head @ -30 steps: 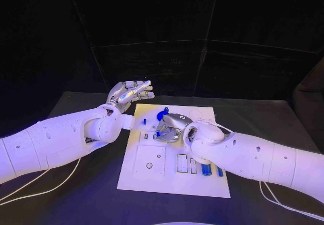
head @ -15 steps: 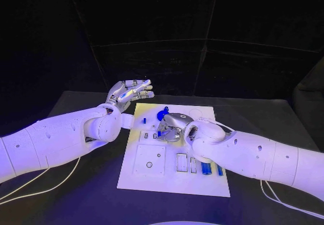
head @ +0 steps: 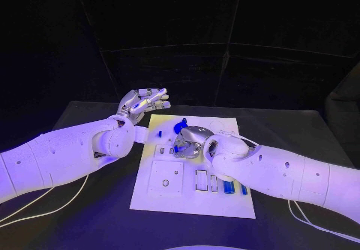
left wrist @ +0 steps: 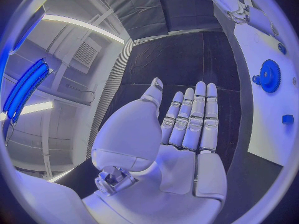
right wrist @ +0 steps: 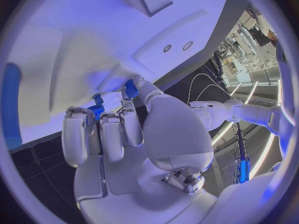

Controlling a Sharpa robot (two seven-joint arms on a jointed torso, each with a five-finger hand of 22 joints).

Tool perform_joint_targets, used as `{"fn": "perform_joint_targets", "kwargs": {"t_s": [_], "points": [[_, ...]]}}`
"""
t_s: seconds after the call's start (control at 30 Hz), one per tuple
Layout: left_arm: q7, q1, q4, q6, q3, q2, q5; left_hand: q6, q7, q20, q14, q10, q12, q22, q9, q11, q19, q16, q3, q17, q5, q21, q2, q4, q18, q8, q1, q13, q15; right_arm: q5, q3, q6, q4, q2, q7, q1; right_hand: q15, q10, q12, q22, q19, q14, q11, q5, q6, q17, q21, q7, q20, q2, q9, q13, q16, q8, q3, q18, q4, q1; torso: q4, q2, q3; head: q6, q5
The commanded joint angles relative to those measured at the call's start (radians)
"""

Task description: Assemble the parts on the task board

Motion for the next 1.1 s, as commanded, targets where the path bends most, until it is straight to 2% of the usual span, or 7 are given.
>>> {"fn": "perform_joint_targets", "kwargs": {"t_s": [0.03,0.57,0.7,0.83,0.9,1.07,1.1], "points": [[0.004,0.002,0.001,0.013,0.001,0.000,-0.004,0.007,0.002,0.001,0.009,0.006,-0.007,-0.002,0.000,0.000,-0.002,-0.006,-0.003,0.002,0.005,-0.006,0.008,-0.004,0.005,-0.005,-0.006,-0.001,0.000,-0.009,-0.006,0.019,-0.002,0.001,-0.023,-0.005,0.012,-0.002,-0.007,0.053,0.001,0.085,0.012,-0.002,-0.020,0.166,-0.002,0.006,0.008,-0.006,-0.001,0.130,-0.002,-0.008,-0.014,-0.011,0.003,-0.015,0.0000,0.001,-0.0001,0.000,0.001],[0.000,0.002,-0.001,0.017,0.001,-0.002,-0.004,0.007,0.002,0.001,0.009,0.006,-0.007,-0.002,0.000,0.000,-0.002,-0.006,-0.003,0.002,0.005,-0.006,0.008,-0.004,0.005,-0.005,-0.006,-0.001,0.000,-0.026,-0.006,-0.043,0.002,0.002,-0.054,-0.005,0.019,-0.020,-0.032,0.049,-0.001,0.084,0.019,-0.010,-0.062,0.165,-0.004,0.013,0.016,-0.023,0.001,0.109,-0.004,-0.007,-0.068,-0.010,0.035,-0.039,0.0000,0.000,0.0003,-0.001,-0.003],[-0.001,0.002,-0.002,0.018,0.001,-0.003,-0.004,0.007,0.002,0.001,0.009,0.006,-0.007,-0.002,0.000,0.000,-0.002,-0.006,-0.003,0.002,0.005,-0.006,0.008,-0.004,0.005,-0.005,-0.006,-0.001,0.000,-0.030,-0.007,-0.121,0.010,-0.002,-0.042,-0.005,0.022,-0.028,-0.043,0.049,0.000,0.084,0.023,-0.014,-0.082,0.165,-0.004,0.017,0.019,-0.030,0.001,0.099,-0.004,-0.008,-0.089,-0.010,0.050,-0.041,0.0006,0.000,0.0004,-0.001,-0.003],[-0.011,0.002,-0.004,0.019,0.001,-0.004,-0.008,0.011,0.000,-0.001,0.020,0.009,-0.008,-0.001,0.000,-0.002,0.004,-0.003,-0.005,0.005,0.005,-0.004,0.008,-0.007,0.006,-0.006,-0.007,0.000,-0.003,-0.005,-0.006,-0.222,0.034,-0.025,0.044,-0.005,0.025,-0.030,-0.044,0.056,0.003,0.085,0.026,-0.008,-0.096,0.168,-0.002,0.020,0.021,-0.037,0.001,0.098,-0.003,-0.008,-0.101,-0.011,0.057,-0.032,-0.0002,-0.001,0.0017,0.002,-0.002],[-0.025,0.002,-0.007,0.026,0.001,-0.005,-0.022,0.022,-0.006,-0.007,0.050,0.023,-0.005,0.002,0.002,-0.008,0.022,0.009,-0.008,0.012,0.005,0.006,0.009,-0.009,0.007,-0.003,-0.009,0.001,-0.012,0.033,-0.006,-0.238,0.051,-0.046,0.131,-0.005,0.027,-0.031,-0.045,0.054,0.002,0.084,0.029,-0.004,-0.110,0.167,-0.002,0.024,0.023,-0.041,0.000,0.097,-0.003,-0.009,-0.110,-0.011,0.063,-0.025,-0.0011,-0.002,0.0011,0.004,-0.002],[-0.082,0.002,-0.012,0.075,0.001,-0.011,-0.113,0.103,-0.046,-0.070,0.260,0.159,0.038,0.040,0.008,-0.060,0.170,0.109,-0.003,0.071,0.010,0.095,0.026,-0.013,0.010,0.024,-0.013,0.016,-0.080,0.154,-0.004,-0.196,0.119,-0.129,0.337,0.004,0.030,-0.031,-0.044,0.047,-0.002,0.083,0.032,0.018,-0.116,0.164,-0.006,0.026,0.026,-0.038,0.002,0.097,-0.005,-0.005,-0.124,-0.010,0.068,-0.011,0.0003,-0.004,0.0003,0.007,-0.001],[-0.096,0.002,-0.013,0.084,0.001,-0.012,-0.134,0.120,-0.058,-0.093,0.322,0.190,0.047,0.053,0.010,-0.074,0.214,0.143,-0.004,0.091,0.008,0.123,0.024,-0.012,0.005,0.029,-0.018,0.020,-0.097,0.182,-0.004,-0.183,0.132,-0.146,0.359,0.010,0.030,-0.032,-0.045,0.045,-0.003,0.083,0.032,0.019,-0.114,0.163,-0.007,0.026,0.027,-0.039,0.003,0.096,-0.006,-0.004,-0.127,-0.009,0.068,-0.011,0.0006,-0.003,0.0004,0.008,-0.001]]}}
